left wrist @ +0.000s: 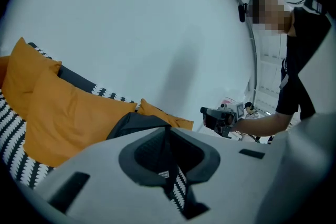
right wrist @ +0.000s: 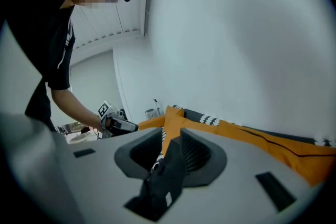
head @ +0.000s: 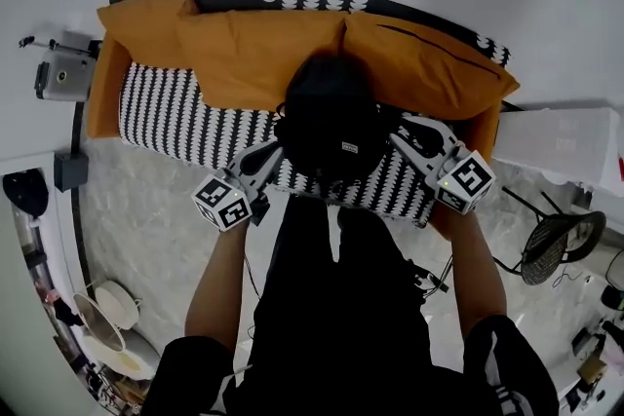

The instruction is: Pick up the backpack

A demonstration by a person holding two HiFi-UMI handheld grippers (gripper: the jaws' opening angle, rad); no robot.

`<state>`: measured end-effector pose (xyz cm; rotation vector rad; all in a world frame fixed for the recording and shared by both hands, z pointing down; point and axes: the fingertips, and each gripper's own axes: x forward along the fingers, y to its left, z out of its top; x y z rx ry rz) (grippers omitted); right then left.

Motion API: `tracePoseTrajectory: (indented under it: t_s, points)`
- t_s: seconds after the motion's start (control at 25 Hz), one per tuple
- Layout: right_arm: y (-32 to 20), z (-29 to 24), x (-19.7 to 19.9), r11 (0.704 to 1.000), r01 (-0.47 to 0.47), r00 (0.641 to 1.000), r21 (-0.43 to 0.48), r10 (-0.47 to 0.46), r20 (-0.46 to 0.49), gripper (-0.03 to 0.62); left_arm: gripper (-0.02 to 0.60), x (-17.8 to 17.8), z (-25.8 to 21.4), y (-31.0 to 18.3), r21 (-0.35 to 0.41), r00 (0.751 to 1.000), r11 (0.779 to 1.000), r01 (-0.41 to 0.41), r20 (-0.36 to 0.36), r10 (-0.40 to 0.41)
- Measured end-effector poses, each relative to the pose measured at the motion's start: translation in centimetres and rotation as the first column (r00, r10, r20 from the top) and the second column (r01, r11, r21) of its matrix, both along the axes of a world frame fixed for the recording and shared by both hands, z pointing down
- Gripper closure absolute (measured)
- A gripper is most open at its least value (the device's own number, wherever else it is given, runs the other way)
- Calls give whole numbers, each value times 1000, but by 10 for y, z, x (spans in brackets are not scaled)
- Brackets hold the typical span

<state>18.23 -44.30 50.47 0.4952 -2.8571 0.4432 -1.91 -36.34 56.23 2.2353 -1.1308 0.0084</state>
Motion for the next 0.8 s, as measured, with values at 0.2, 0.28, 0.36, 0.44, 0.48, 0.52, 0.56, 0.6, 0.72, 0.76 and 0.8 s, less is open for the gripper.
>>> tracePoseTrajectory:
  t_s: [0.2,0.28,0.36,0.44,0.48,0.52,0.56,0.6,0.72,0.76,0.8]
  points:
    - [-30,43,-20,1000,-23,997,-20,21,-73,473,573,-16,38,-36,-11,999,999,-42,11,42]
    - [-35,58,-27,999,-19,996,-29,17,-87,467,572,-20,50,-47,-12,998,998,-59,21,59]
    - [-38,72,-35,999,-20,995,-35,17,-99,461,572,-21,61,-59,-10,995,996,-88,35,89]
    - [-40,86,-41,999,-19,993,-35,15,-119,456,564,-22,71,-69,-10,992,993,-114,45,114]
    - [-40,92,-44,999,-17,991,-31,13,-131,454,533,-23,76,-73,-12,991,992,-124,47,125]
    - [-41,97,-47,1000,-16,990,-26,12,-141,453,452,-23,81,-77,-15,989,991,-136,50,136]
    - [-41,101,-49,1000,-16,989,-22,13,-149,451,430,-23,86,-80,-19,987,989,-150,54,151]
    - [-40,104,-50,1000,-18,988,-18,15,-155,450,430,-23,90,-82,-23,984,986,-166,60,167]
    - [-41,110,-51,999,-35,986,1,35,-160,450,426,-23,102,-87,-23,976,979,-200,82,201]
    - [-43,109,-52,999,-37,986,18,39,-162,450,419,-24,104,-90,-19,975,979,-204,89,205]
    - [-45,108,-53,999,-34,985,41,40,-171,450,408,-25,107,-93,-14,974,978,-206,97,206]
